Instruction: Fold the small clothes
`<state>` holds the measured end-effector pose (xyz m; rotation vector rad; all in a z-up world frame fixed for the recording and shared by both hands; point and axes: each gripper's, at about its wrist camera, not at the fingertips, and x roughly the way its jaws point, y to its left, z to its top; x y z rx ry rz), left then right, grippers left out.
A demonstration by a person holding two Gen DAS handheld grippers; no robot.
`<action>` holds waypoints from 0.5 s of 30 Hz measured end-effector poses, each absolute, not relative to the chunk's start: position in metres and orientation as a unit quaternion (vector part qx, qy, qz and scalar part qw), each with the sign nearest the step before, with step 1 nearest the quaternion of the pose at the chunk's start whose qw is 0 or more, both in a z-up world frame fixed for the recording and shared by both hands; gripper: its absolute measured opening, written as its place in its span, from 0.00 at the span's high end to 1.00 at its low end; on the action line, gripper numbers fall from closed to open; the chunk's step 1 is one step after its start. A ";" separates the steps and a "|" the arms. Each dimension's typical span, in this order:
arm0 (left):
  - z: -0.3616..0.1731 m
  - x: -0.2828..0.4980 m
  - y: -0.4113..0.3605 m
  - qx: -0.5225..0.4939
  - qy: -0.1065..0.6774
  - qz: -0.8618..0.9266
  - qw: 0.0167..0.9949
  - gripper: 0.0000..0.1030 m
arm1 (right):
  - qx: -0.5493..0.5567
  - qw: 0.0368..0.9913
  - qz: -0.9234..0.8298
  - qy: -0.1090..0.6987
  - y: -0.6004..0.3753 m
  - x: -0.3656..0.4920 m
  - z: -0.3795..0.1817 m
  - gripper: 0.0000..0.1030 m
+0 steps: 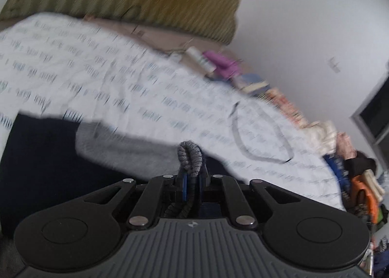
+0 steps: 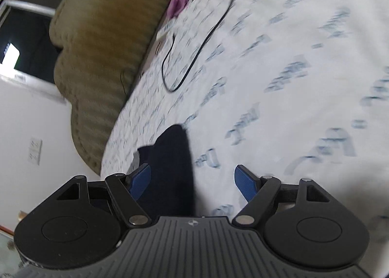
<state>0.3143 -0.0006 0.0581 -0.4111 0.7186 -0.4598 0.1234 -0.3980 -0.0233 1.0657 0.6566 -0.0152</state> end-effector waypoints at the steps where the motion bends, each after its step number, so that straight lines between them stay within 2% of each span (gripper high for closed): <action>1: 0.067 0.312 0.002 -0.204 0.329 -0.232 0.892 0.92 | 0.495 0.811 -0.002 0.312 -0.393 0.130 -0.021 0.27; 4: 0.075 0.308 0.013 -0.200 0.305 -0.226 0.903 0.92 | 0.478 0.817 0.014 0.322 -0.377 0.144 -0.013 0.27; 9: 0.031 0.324 0.055 -0.221 0.358 -0.156 0.894 0.92 | 0.458 0.818 0.009 0.349 -0.363 0.166 -0.015 0.27; 15: 0.029 0.317 0.074 -0.210 0.359 -0.141 0.898 0.92 | 0.424 0.830 0.023 0.362 -0.350 0.185 -0.006 0.27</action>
